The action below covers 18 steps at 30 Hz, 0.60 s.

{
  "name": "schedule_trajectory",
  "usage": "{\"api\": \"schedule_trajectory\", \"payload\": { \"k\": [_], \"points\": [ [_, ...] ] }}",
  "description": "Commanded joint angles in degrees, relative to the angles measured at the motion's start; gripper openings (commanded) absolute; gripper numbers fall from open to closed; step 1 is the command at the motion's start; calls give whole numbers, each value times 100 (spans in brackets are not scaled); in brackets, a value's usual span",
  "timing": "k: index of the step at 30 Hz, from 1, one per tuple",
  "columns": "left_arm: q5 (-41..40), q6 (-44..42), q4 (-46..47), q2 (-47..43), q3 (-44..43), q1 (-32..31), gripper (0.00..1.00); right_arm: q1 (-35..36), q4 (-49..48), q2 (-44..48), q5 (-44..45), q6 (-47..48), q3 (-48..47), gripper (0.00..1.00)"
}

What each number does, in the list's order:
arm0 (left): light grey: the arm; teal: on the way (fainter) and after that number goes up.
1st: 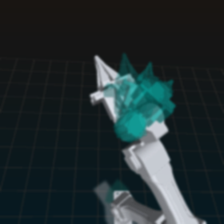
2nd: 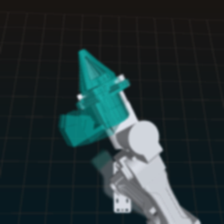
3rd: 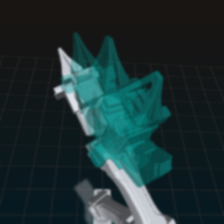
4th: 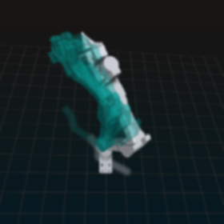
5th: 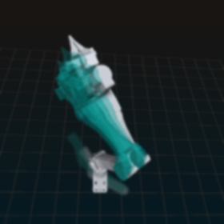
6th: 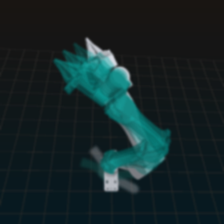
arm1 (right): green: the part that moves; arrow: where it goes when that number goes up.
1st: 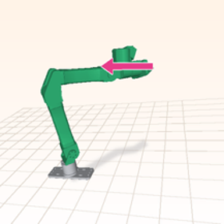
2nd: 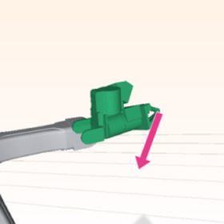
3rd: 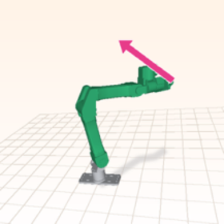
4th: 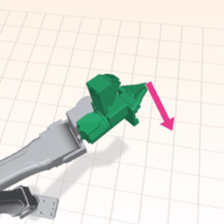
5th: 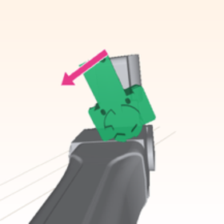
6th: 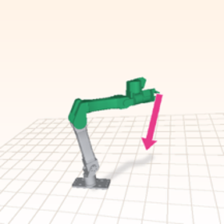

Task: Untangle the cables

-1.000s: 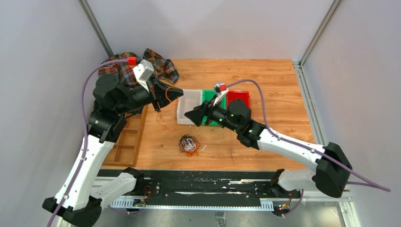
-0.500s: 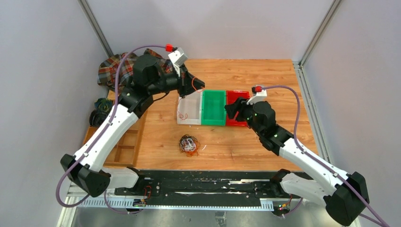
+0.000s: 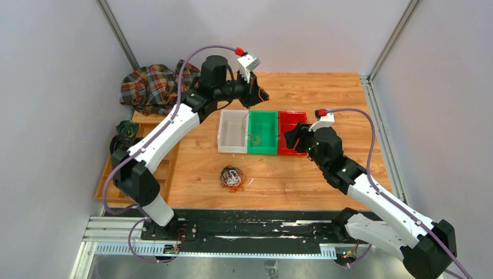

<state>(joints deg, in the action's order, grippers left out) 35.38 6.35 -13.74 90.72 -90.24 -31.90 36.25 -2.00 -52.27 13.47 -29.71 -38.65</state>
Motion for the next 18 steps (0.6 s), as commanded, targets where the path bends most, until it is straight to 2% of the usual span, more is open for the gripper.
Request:
{"api": "schedule_trajectory", "payload": {
  "k": [1, 5, 14, 16, 18],
  "points": [
    [-141, -106, 96, 558, -540, -96, 1, -82, 164, 119, 199, 134, 56, 55],
    [-144, -79, 78, 1032, -915, -111, 1, -92, 194, 112, 240, 153, 90, 55],
    [-378, -76, 218, 1536, -1107, -132, 1, -129, 191, -5, 243, 194, 127, 55],
    [-603, -124, 210, 1532, -969, -148, 1, -150, 192, -23, 227, 174, 115, 55],
    [-1162, -320, 4, 1541, -821, -178, 1, -166, 193, -29, 198, 184, 98, 55]
  ]
}}
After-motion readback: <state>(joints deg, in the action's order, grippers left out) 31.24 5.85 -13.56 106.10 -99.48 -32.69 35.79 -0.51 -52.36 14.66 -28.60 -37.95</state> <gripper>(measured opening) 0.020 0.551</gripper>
